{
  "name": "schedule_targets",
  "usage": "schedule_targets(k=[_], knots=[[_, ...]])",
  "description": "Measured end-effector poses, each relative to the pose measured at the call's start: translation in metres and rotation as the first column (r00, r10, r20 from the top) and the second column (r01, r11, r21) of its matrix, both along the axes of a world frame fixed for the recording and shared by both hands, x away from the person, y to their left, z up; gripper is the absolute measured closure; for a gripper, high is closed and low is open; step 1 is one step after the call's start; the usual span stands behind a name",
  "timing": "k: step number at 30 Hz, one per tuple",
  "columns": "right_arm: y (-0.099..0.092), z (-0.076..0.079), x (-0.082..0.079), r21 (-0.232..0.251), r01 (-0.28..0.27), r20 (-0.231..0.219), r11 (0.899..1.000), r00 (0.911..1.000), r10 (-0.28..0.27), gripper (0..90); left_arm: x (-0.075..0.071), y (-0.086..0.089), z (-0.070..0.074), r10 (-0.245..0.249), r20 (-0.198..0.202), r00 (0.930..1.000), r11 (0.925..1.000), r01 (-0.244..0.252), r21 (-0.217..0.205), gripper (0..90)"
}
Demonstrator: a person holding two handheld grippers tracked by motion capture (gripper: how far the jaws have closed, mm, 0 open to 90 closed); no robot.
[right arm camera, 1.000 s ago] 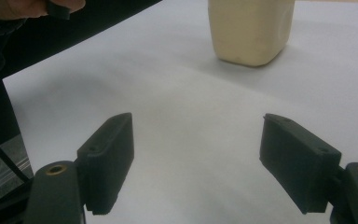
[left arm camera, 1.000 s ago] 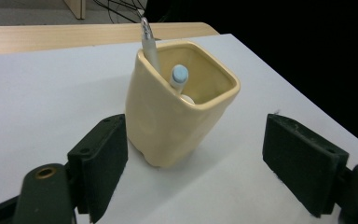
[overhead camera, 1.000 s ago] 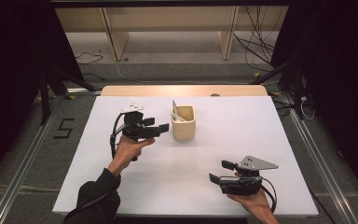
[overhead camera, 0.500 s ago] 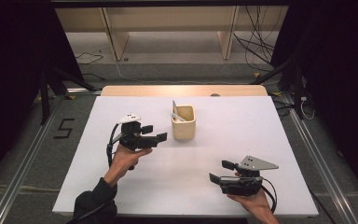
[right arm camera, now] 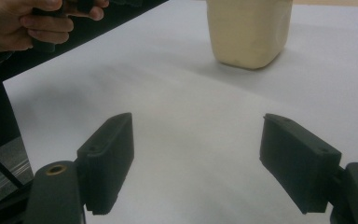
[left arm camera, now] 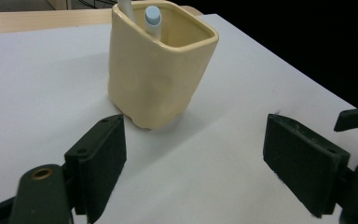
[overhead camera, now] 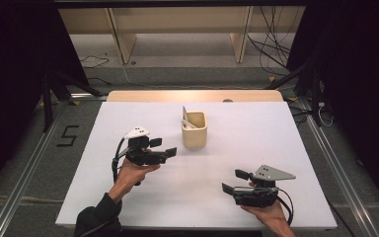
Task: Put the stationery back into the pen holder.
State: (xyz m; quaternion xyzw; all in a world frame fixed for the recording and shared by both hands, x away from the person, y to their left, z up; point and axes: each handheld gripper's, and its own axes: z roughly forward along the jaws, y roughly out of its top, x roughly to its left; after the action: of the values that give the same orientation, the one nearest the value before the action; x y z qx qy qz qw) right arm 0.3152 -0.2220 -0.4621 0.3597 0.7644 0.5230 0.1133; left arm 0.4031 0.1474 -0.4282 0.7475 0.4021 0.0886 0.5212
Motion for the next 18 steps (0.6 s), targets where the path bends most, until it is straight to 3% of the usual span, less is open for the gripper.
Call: schedule_targets(k=[18], knots=[[-0.003,0.0,-0.001,0.014,0.002,0.005,1.0,1.0,-0.002,26.6,-0.028,0.006,-0.014,-0.061,0.074,0.9954,0.9981,0.061,0.013,19.8]])
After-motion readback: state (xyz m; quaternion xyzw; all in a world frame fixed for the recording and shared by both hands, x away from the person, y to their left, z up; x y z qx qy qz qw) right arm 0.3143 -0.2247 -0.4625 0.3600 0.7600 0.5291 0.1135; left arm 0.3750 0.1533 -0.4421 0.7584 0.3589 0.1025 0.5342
